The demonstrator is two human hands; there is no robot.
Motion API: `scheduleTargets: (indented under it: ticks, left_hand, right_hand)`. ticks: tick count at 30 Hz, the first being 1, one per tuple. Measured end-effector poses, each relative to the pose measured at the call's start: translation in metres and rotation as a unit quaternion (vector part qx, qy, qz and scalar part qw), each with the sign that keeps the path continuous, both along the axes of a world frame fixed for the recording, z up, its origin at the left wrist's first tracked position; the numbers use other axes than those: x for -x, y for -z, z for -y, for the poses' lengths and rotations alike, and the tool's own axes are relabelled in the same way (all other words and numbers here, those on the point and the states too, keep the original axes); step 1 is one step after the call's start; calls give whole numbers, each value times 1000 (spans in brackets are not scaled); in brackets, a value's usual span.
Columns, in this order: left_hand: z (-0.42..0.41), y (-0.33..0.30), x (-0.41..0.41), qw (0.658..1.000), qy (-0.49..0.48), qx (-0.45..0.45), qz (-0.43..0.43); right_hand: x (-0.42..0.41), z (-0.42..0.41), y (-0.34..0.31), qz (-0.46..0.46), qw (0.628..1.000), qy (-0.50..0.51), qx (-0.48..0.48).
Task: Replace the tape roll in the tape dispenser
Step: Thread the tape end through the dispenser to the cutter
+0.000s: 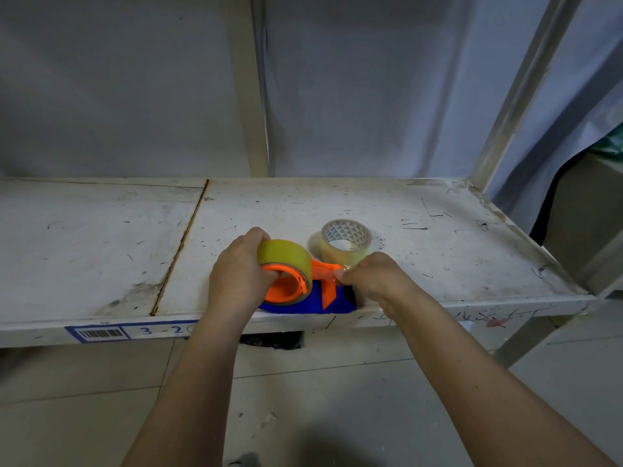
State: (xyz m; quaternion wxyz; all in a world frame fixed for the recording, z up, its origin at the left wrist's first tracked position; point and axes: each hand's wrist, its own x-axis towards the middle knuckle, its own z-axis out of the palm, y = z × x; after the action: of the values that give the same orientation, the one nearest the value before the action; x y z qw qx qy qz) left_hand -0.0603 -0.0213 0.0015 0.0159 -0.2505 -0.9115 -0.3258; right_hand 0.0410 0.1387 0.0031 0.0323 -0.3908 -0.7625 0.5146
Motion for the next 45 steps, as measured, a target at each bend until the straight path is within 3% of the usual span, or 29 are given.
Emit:
scheduleTargets:
  ticks: [4, 9, 12, 15, 20, 24, 35, 45]
  left_hand:
    - [-2, 1, -3, 1000, 8, 6, -7]
    - [-3, 2, -4, 1000, 6, 15, -19]
    - [-3, 0, -3, 999, 6, 51, -15]
    - [-4, -9, -6, 988, 31, 146, -29]
    - [-28, -29, -32, 946, 181, 248, -105]
    - [-43, -29, -30, 929, 172, 314, -89]
    - [-26, -25, -15, 973, 138, 186, -20]
    - [-24, -30, -17, 968, 117, 220, -5]
  right_hand:
    - [-3, -3, -9, -3, 999, -30, -15]
    - [-4, -1, -9, -10, 991, -72, -115]
    - [-5, 0, -8, -40, 986, -45, -153]
    - [-6, -1, -9, -91, 992, 8, -90]
    - [-9, -3, -10, -139, 989, 44, 20]
    - [-11, -6, -9, -121, 990, 55, 39]
    - [-9, -1, -11, -86, 993, 57, 55]
    - [-13, -7, -21, -97, 992, 48, 67]
